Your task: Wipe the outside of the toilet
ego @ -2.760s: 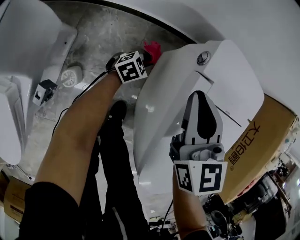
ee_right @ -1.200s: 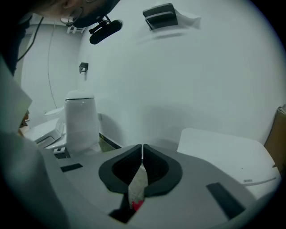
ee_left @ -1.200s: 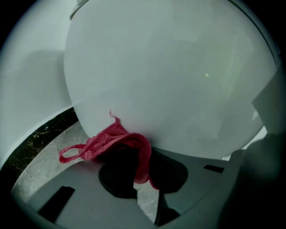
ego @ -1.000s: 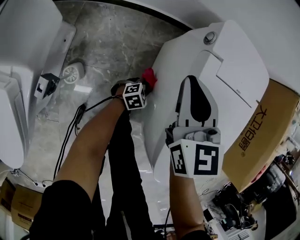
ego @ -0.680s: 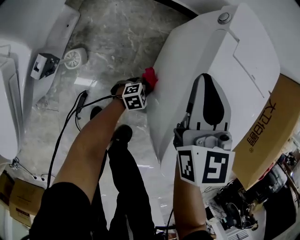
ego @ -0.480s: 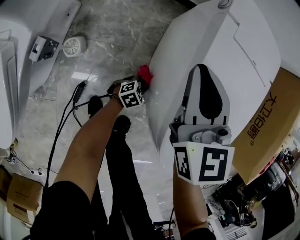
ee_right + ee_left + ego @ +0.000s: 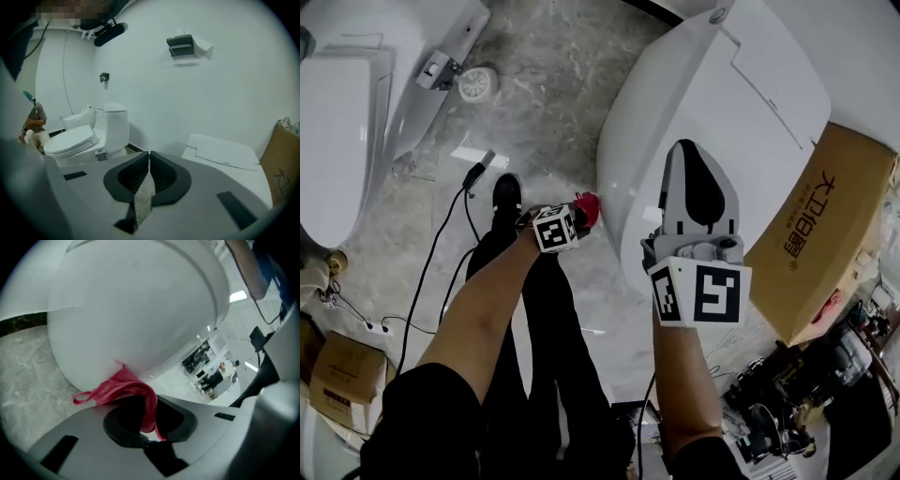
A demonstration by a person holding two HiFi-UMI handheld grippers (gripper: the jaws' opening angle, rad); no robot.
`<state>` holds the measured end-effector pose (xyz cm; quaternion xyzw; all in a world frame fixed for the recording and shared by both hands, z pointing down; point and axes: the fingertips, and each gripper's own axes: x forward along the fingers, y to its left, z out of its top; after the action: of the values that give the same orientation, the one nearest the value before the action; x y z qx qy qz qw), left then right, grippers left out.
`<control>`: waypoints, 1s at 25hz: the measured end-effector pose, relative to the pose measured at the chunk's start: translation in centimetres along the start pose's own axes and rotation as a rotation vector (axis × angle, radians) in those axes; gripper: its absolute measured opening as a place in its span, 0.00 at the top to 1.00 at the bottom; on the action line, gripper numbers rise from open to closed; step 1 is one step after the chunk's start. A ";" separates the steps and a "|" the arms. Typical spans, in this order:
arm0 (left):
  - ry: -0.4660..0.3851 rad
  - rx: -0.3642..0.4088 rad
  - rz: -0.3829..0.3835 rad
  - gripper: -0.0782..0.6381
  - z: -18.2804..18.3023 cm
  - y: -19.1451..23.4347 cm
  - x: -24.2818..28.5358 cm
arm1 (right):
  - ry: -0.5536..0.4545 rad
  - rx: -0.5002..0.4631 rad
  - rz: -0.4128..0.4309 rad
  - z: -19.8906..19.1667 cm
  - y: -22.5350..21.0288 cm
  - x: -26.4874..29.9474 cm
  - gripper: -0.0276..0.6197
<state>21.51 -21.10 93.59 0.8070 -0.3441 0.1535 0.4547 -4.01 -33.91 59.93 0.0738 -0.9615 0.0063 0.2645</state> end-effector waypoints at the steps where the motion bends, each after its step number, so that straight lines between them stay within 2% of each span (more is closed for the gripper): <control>1: -0.055 -0.051 0.001 0.80 0.6 -1.6 -1.6 | 0.001 -0.010 0.011 0.8 0.1 -1.0 0.90; 4: -0.232 -0.160 0.044 0.80 3.8 -5.7 -8.1 | -0.006 -0.024 0.051 3.6 0.8 -4.9 0.90; 8: -0.426 -0.138 0.149 0.80 12.1 -9.2 -19.4 | -0.058 -0.023 0.078 9.0 0.7 -10.1 0.90; 12: -0.594 -0.025 0.308 0.80 21.8 -10.9 -32.7 | -0.159 -0.036 0.069 16.7 -0.9 -15.7 0.91; 14: -0.679 0.030 0.359 0.80 26.3 -13.6 -38.4 | -0.219 -0.039 0.053 20.4 -1.8 -19.9 0.91; 16: -0.722 0.095 0.395 0.79 30.1 -16.7 -43.0 | -0.277 -0.033 0.034 23.7 -3.0 -24.0 0.91; 18: -0.721 0.196 0.440 0.79 33.3 -19.5 -46.7 | -0.335 -0.036 0.023 26.7 -4.0 -27.2 0.91; 20: -0.764 0.279 0.473 0.79 36.3 -22.5 -50.4 | -0.399 -0.044 0.031 29.2 -4.4 -29.8 0.91; 23: -0.882 0.342 0.499 0.79 39.9 -28.3 -55.9 | -0.503 -0.032 0.061 32.3 -4.1 -34.1 0.91; 25: -0.956 0.364 0.519 0.79 40.8 -32.6 -58.9 | -0.568 -0.020 0.066 33.7 -3.4 -37.2 0.91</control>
<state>-0.64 -19.45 18.03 0.7412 -0.6663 -0.0654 0.0496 11.01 -33.81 11.93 0.0386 -0.9990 -0.0156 -0.0150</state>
